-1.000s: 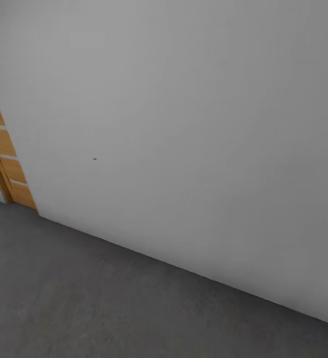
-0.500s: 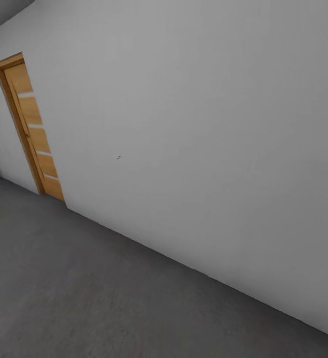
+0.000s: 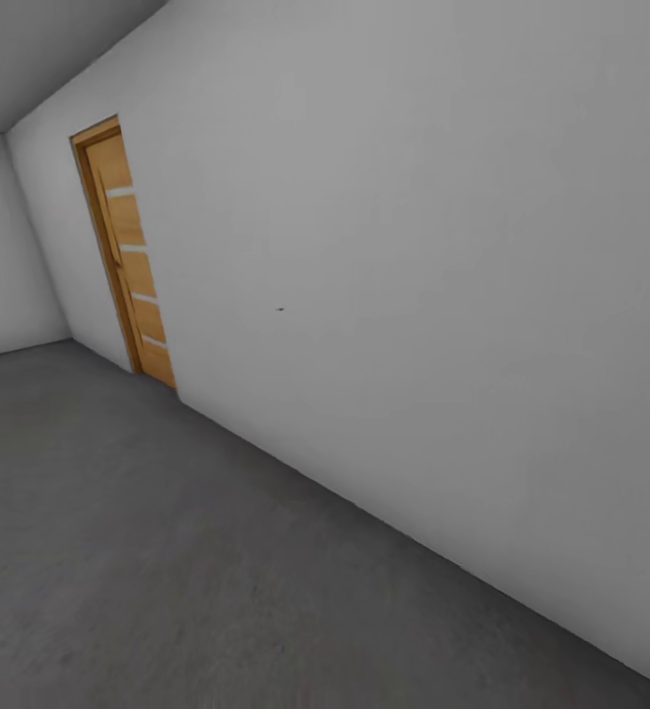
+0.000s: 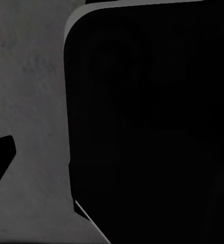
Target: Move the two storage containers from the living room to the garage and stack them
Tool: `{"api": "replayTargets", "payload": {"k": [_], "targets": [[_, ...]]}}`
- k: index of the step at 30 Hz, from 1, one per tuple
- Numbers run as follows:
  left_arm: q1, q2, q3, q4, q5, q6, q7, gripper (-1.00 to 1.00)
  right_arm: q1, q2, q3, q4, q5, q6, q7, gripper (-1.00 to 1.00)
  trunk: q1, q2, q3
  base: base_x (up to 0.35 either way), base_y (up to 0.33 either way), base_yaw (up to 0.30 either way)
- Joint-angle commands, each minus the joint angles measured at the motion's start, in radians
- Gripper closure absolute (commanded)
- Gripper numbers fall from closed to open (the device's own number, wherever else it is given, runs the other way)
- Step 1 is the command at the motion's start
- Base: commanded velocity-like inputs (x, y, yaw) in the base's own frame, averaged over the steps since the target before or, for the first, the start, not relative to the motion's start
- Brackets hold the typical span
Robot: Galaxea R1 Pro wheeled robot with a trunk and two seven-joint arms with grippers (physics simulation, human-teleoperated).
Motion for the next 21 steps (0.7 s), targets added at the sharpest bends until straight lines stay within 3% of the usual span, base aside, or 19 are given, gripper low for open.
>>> {"api": "replayTargets", "payload": {"k": [1,21], "targets": [[0.000,0.000,0.000,-0.001,0.000,0.000,0.000,-1.00,0.000,-0.001,0.000,0.000,0.001,-0.003,0.003,-1.00,0.000,0.000,-0.001,0.000,0.000,0.275],[0.000,0.000,0.000,-0.001,0.000,0.000,0.000,-1.00,0.000,0.002,0.002,0.011,-0.006,-0.002,-0.008,-1.00,0.000,0.000,-0.001,0.000,0.000,0.275]]}}
